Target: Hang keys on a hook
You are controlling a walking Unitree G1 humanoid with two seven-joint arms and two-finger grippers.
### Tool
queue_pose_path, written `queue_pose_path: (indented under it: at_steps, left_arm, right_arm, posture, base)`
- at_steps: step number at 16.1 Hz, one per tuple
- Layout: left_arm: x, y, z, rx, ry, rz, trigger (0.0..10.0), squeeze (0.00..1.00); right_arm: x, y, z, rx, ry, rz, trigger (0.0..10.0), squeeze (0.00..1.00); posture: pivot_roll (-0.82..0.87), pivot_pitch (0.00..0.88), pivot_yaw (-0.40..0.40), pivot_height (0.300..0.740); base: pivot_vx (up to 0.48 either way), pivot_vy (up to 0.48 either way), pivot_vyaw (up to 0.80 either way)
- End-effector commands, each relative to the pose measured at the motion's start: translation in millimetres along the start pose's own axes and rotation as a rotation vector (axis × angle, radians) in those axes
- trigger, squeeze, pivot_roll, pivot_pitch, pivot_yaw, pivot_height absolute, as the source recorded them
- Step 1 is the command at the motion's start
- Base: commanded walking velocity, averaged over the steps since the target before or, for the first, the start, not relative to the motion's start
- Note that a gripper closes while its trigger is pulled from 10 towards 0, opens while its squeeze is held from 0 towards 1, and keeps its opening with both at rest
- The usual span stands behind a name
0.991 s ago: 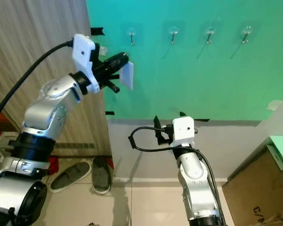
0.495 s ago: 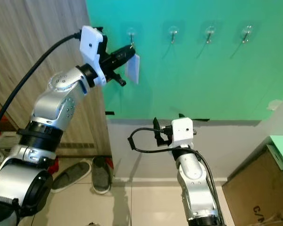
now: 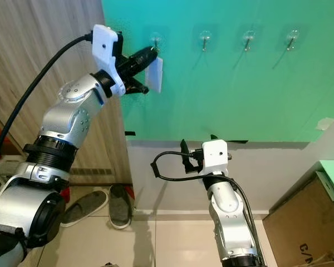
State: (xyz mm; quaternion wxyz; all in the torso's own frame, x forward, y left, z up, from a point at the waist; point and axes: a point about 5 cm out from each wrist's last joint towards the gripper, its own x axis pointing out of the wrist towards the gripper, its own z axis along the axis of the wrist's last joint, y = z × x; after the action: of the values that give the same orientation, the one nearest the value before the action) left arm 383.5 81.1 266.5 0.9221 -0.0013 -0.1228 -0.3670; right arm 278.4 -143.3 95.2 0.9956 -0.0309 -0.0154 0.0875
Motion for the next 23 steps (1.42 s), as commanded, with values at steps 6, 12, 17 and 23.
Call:
queue_pose_path:
  at_steps: [6,12,17,23]
  left_arm:
    - [-0.1,2.3,7,0.061,-0.019,0.021,10.0,0.0]
    - [-7.1,12.2,11,0.083,-0.039,0.103,10.0,0.0]
    - [-7.4,0.1,11,0.091,-0.025,0.007,10.0,0.0]
    - [-12.1,-6.7,16,0.088,-0.027,-0.04,10.0,0.0]
  right_arm:
    - [0.3,-2.8,1,-0.009,-0.019,-0.009,10.0,0.0]
    - [1.2,-1.8,2,-0.011,-0.026,0.002,10.0,0.0]
    - [0.6,-1.3,1,-0.01,-0.023,0.002,10.0,0.0]
    - [-1.8,-2.7,-1,-0.011,-0.016,-0.004,10.0,0.0]
  posture:
    - [-0.03,0.0,0.026,0.74]
    - [-0.02,0.0,0.016,0.74]
    - [-0.02,0.0,0.016,0.74]
    - [-0.03,0.0,0.018,0.74]
  base:
    - [0.0,0.0,0.0]
    - [0.0,0.0,0.0]
    - [0.0,0.0,0.0]
    - [0.0,0.0,0.0]
